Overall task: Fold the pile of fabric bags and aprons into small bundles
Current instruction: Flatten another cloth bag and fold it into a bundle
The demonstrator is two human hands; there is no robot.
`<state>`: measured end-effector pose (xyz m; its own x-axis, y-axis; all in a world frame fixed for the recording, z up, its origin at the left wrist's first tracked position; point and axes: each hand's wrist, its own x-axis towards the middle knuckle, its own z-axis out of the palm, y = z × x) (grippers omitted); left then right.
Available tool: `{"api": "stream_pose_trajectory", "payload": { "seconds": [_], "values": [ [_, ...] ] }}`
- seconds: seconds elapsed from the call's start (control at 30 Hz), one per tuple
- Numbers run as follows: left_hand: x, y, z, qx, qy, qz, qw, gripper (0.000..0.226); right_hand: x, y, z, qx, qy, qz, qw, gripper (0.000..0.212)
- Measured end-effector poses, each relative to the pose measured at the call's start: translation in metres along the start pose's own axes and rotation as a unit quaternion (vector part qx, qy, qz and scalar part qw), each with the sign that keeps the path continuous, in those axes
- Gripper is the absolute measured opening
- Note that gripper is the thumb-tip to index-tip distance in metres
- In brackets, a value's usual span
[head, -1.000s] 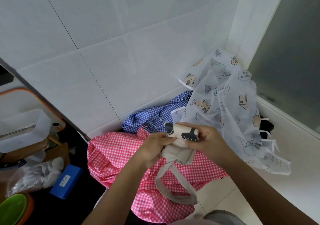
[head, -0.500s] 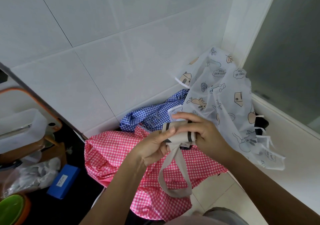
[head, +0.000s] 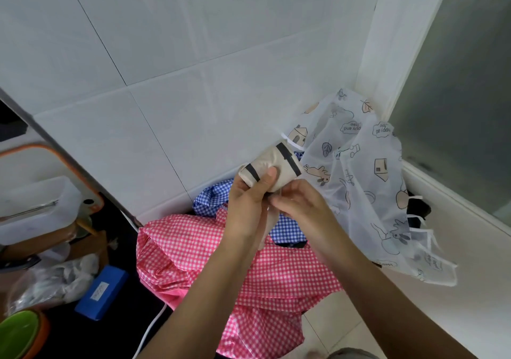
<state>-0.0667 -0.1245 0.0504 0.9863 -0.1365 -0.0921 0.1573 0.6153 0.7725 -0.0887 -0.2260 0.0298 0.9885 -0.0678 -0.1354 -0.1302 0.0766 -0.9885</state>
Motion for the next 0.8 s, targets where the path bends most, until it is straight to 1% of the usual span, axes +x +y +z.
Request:
{"api": "stream_pose_trajectory", "payload": {
  "seconds": [0.03, 0.1, 0.17, 0.23, 0.27, 0.3, 0.37, 0.4, 0.43, 0.47, 0.53, 0.57, 0.6, 0.7, 0.73, 0.8],
  "values": [
    [-0.001, 0.000, 0.001, -0.006, 0.003, 0.004, 1.000, 0.040, 0.002, 0.000, 0.002, -0.006, 0.000, 0.002, 1.000, 0.019],
    [-0.003, 0.001, 0.001, 0.001, 0.015, 0.012, 1.000, 0.036, 0.002, -0.002, 0.000, -0.048, -0.001, -0.012, 0.999, 0.015],
    [-0.003, 0.002, 0.000, 0.010, 0.022, 0.020, 1.000, 0.029, 0.001, -0.004, -0.004, -0.092, -0.021, -0.026, 0.995, 0.008],
    [-0.004, 0.004, -0.001, 0.031, 0.030, 0.022, 0.999, 0.029, -0.001, -0.005, -0.008, -0.102, -0.044, -0.026, 0.994, 0.008],
    [-0.004, 0.005, -0.001, 0.051, 0.039, 0.028, 0.998, 0.030, -0.002, -0.006, -0.009, -0.066, -0.056, -0.010, 0.996, 0.012],
    [-0.003, 0.006, -0.001, 0.073, 0.052, 0.036, 0.995, 0.032, -0.003, -0.008, -0.010, -0.004, -0.067, 0.022, 0.998, 0.015],
    [-0.001, 0.009, -0.003, 0.102, 0.075, 0.057, 0.990, 0.036, -0.005, -0.015, -0.013, 0.109, -0.071, 0.098, 0.987, 0.020],
    [0.000, 0.011, -0.004, 0.108, 0.084, 0.069, 0.988, 0.035, -0.005, -0.018, -0.017, 0.127, -0.066, 0.121, 0.982, 0.017],
    [0.001, 0.013, -0.004, 0.111, 0.089, 0.078, 0.987, 0.033, -0.005, -0.021, -0.020, 0.121, -0.067, 0.127, 0.982, 0.013],
    [0.001, 0.014, -0.003, 0.112, 0.090, 0.082, 0.986, 0.031, -0.004, -0.022, -0.022, 0.100, -0.079, 0.117, 0.985, 0.017],
    [-0.001, 0.014, 0.002, 0.111, 0.065, 0.088, 0.988, 0.030, -0.003, -0.022, -0.021, 0.007, -0.120, 0.071, 0.990, 0.044],
    [-0.004, 0.013, 0.006, 0.105, 0.043, 0.088, 0.990, 0.028, -0.004, -0.023, -0.018, -0.032, -0.131, 0.050, 0.990, 0.051],
    [-0.006, 0.011, 0.009, 0.101, 0.021, 0.088, 0.991, 0.025, -0.004, -0.022, -0.015, -0.050, -0.123, 0.040, 0.990, 0.048],
    [-0.010, 0.005, 0.015, 0.102, -0.024, 0.081, 0.991, 0.018, -0.002, -0.019, -0.009, -0.049, -0.050, 0.006, 0.998, 0.021],
    [-0.011, 0.003, 0.015, 0.101, -0.030, 0.077, 0.991, 0.017, -0.002, -0.018, -0.008, -0.053, -0.037, -0.009, 0.998, 0.015],
    [-0.011, 0.000, 0.012, 0.128, -0.021, 0.077, 0.989, 0.016, -0.005, -0.022, -0.007, -0.076, -0.031, -0.016, 0.997, 0.018]
  ]
}}
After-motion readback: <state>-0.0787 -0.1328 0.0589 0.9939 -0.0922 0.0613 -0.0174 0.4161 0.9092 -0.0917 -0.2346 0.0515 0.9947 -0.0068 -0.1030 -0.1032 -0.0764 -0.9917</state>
